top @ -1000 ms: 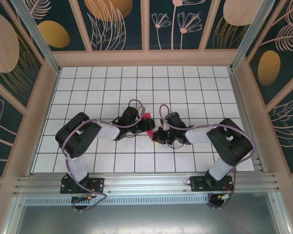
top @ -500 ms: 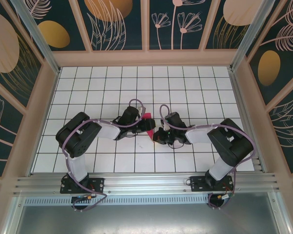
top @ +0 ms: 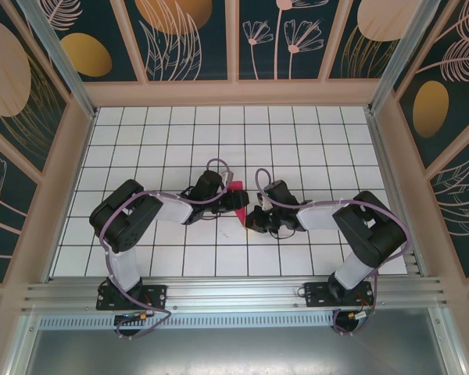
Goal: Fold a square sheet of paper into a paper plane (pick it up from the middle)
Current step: Fold the wing for the fifth time at the center of the table.
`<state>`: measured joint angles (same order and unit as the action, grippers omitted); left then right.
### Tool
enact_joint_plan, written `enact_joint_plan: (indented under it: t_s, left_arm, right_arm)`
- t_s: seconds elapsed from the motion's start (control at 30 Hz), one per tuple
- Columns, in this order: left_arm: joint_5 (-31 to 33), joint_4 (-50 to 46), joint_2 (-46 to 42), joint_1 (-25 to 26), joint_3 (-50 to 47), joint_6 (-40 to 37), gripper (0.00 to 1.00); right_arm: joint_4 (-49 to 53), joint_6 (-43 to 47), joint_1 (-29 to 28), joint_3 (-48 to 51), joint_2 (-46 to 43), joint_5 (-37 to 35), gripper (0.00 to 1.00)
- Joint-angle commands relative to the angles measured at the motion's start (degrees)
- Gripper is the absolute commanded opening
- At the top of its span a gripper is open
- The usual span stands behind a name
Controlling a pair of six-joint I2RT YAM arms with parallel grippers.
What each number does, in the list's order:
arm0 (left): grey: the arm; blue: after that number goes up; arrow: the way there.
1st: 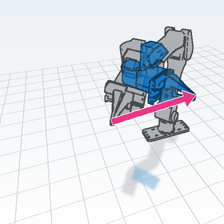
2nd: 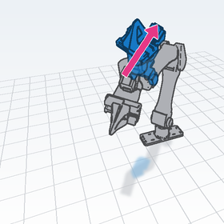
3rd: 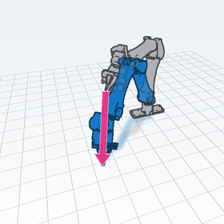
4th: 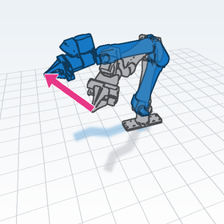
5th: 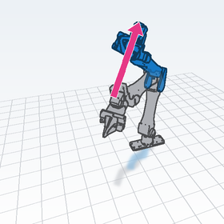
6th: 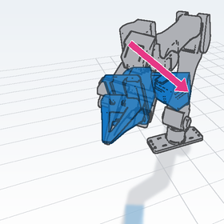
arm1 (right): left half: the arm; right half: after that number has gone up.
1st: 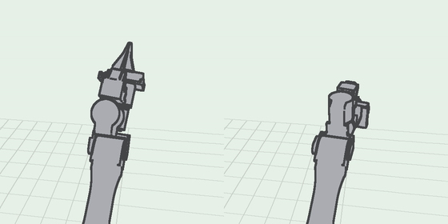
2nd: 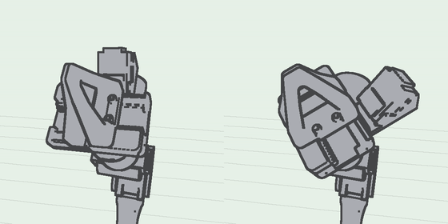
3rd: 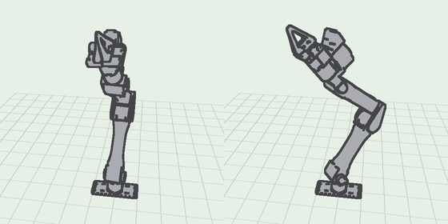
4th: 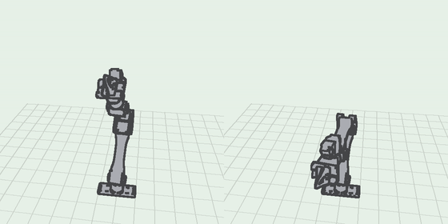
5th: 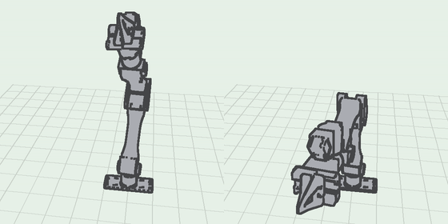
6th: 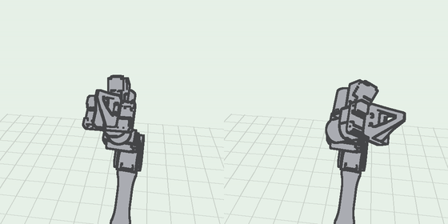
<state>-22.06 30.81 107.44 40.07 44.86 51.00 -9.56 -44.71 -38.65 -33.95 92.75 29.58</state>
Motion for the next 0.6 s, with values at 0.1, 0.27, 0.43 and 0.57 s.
enact_joint_plan:
  t_s: [0.1,0.27,0.43,0.57]
  left_arm:
    - [-0.68,-3.65,1.99,0.35,0.27,-0.98,0.48]
    - [-1.08,-3.72,2.07,0.35,0.78,-0.91,0.48]
    - [-1.09,-3.57,2.03,0.31,0.83,-0.66,0.48]
    - [-0.98,-3.39,1.91,0.35,0.93,-0.52,0.48]
  right_arm:
    - [0.20,-0.23,-0.06,-2.61,-2.74,0.67,0.00]
    - [-4.03,-1.57,0.25,-4.63,1.35,1.61,0.00]
    - [-8.63,-3.21,1.48,-3.04,6.16,1.25,0.00]
    - [-9.35,-2.92,2.71,0.28,8.22,0.33,0.00]
